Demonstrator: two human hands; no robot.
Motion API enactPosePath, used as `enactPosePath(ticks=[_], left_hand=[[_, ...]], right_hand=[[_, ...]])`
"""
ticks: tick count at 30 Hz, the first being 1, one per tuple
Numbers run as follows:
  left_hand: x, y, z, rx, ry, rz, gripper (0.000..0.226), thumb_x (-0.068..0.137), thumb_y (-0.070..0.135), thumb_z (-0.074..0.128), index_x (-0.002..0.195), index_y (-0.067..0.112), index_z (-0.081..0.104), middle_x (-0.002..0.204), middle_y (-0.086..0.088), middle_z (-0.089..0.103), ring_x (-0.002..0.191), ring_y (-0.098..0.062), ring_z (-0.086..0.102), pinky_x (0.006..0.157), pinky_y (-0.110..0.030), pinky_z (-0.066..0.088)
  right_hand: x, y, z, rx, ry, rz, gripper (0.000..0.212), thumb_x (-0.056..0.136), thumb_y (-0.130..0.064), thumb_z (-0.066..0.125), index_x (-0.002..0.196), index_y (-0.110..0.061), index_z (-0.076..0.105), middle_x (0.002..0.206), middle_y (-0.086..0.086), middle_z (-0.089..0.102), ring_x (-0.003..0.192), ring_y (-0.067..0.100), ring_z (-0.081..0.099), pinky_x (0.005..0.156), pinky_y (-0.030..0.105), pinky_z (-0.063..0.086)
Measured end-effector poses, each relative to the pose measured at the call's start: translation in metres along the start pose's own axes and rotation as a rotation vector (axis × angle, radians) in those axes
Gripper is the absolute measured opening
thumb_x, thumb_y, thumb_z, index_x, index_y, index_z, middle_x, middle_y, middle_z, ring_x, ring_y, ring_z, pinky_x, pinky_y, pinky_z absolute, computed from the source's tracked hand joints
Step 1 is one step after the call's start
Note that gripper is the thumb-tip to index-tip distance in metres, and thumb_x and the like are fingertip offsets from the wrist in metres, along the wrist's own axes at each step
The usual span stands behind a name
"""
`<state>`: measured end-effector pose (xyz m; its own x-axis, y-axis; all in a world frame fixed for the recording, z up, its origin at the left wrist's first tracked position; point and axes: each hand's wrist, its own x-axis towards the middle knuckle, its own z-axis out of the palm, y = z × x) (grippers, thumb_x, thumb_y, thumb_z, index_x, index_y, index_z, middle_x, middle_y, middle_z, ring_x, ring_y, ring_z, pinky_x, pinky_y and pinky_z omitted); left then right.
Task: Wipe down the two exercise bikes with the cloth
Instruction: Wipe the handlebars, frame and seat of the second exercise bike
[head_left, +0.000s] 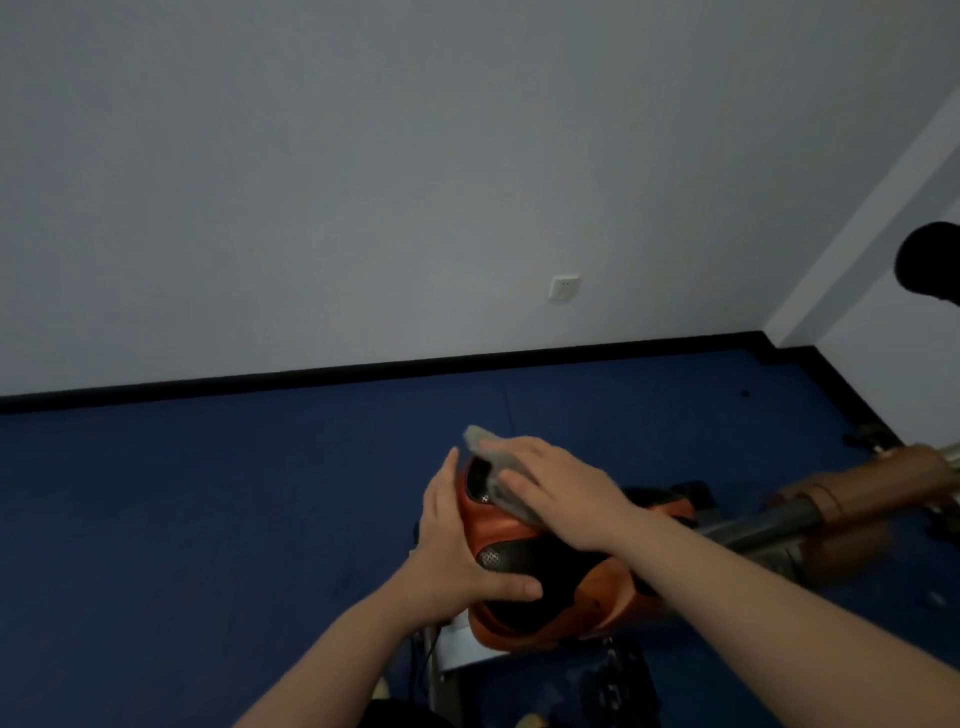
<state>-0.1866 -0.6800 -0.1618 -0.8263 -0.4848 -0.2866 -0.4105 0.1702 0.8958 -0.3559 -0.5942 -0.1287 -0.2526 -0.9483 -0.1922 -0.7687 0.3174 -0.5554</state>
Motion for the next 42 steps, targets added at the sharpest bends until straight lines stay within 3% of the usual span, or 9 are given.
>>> enactPosePath(ticks=[6,10,17,21,26,29,32,35,42], left_hand=[[0.036,0.021,-0.015,0.488,0.069,0.192,0.078,0.078,0.081,0.034,0.145,0.04,0.031,0.158,0.01,0.017,0.147,-0.012,0.004,0.12,-0.042,0.007],[0.055,0.031,-0.007,0.283,0.228,0.3,0.034,0.102,0.04,0.035,0.117,0.026,0.063,0.123,0.013,0.058,0.12,-0.006,0.05,0.106,-0.034,0.038],[0.066,0.032,-0.011,0.534,0.036,0.412,0.031,0.101,0.037,0.04,0.118,0.027,0.064,0.115,0.017,0.061,0.106,0.001,0.052,0.086,-0.014,0.034],[0.074,0.032,-0.022,0.563,-0.063,0.464,0.029,0.101,0.038,0.041,0.116,0.028,0.063,0.112,0.014,0.061,0.102,-0.001,0.051,0.087,-0.019,0.039],[0.087,0.036,-0.022,0.741,-0.126,0.568,0.023,0.101,0.037,0.037,0.106,0.026,0.056,0.099,0.009,0.054,0.092,-0.012,0.049,0.079,-0.034,0.045],[0.09,0.031,-0.02,0.698,-0.128,0.615,0.036,0.096,0.041,0.026,0.104,0.026,0.058,0.098,0.01,0.057,0.089,-0.011,0.051,0.075,-0.034,0.047],[0.094,0.026,-0.022,0.653,-0.187,0.658,0.038,0.098,0.037,0.029,0.116,0.025,0.061,0.114,0.01,0.062,0.102,-0.01,0.056,0.083,-0.029,0.045],[0.098,0.026,-0.024,0.62,-0.246,0.625,0.03,0.102,0.03,0.037,0.123,0.028,0.058,0.118,0.011,0.062,0.107,-0.009,0.055,0.087,-0.03,0.045],[0.099,0.028,-0.024,0.602,-0.256,0.633,0.029,0.101,0.029,0.037,0.121,0.029,0.058,0.112,0.011,0.063,0.1,-0.008,0.056,0.081,-0.031,0.047]], right_hand=[[-0.013,0.016,-0.013,-0.31,0.071,0.378,0.033,0.101,-0.029,0.037,0.134,-0.027,0.041,0.132,0.001,0.055,0.112,0.03,0.057,0.084,0.041,0.046],[-0.019,-0.014,0.03,-0.248,0.41,0.208,0.047,0.098,-0.044,0.022,0.126,-0.027,0.056,0.116,-0.004,0.064,0.107,0.021,0.058,0.097,0.038,0.039],[-0.034,0.025,0.023,-0.33,0.571,0.495,0.044,0.095,-0.048,0.03,0.082,-0.025,0.065,0.077,-0.005,0.062,0.08,0.021,0.058,0.086,0.033,0.032],[-0.033,-0.002,0.033,-0.279,0.518,0.521,0.052,0.095,-0.051,0.023,0.1,-0.025,0.068,0.097,-0.004,0.066,0.099,0.018,0.057,0.107,0.041,0.032],[-0.028,0.025,0.008,-0.237,0.546,0.86,0.047,0.099,-0.043,0.034,0.068,-0.019,0.06,0.076,0.005,0.062,0.083,0.027,0.059,0.084,0.039,0.042],[-0.008,-0.001,0.019,-0.266,0.566,1.019,0.046,0.102,-0.038,0.031,0.101,-0.015,0.071,0.111,0.008,0.065,0.118,0.026,0.051,0.107,0.04,0.03],[-0.016,-0.039,0.032,-0.24,0.512,1.051,0.049,0.104,-0.04,0.021,0.145,-0.023,0.042,0.157,0.007,0.028,0.148,0.023,0.014,0.121,0.042,0.007],[-0.016,-0.032,0.029,-0.117,0.45,1.175,0.055,0.104,-0.042,0.012,0.153,-0.018,0.023,0.162,0.014,0.005,0.149,0.032,0.001,0.121,0.045,0.003],[-0.004,-0.016,0.018,0.165,0.496,1.409,0.066,0.103,-0.04,0.026,0.155,-0.011,-0.002,0.157,0.026,0.003,0.136,0.043,0.026,0.111,0.045,0.03]])
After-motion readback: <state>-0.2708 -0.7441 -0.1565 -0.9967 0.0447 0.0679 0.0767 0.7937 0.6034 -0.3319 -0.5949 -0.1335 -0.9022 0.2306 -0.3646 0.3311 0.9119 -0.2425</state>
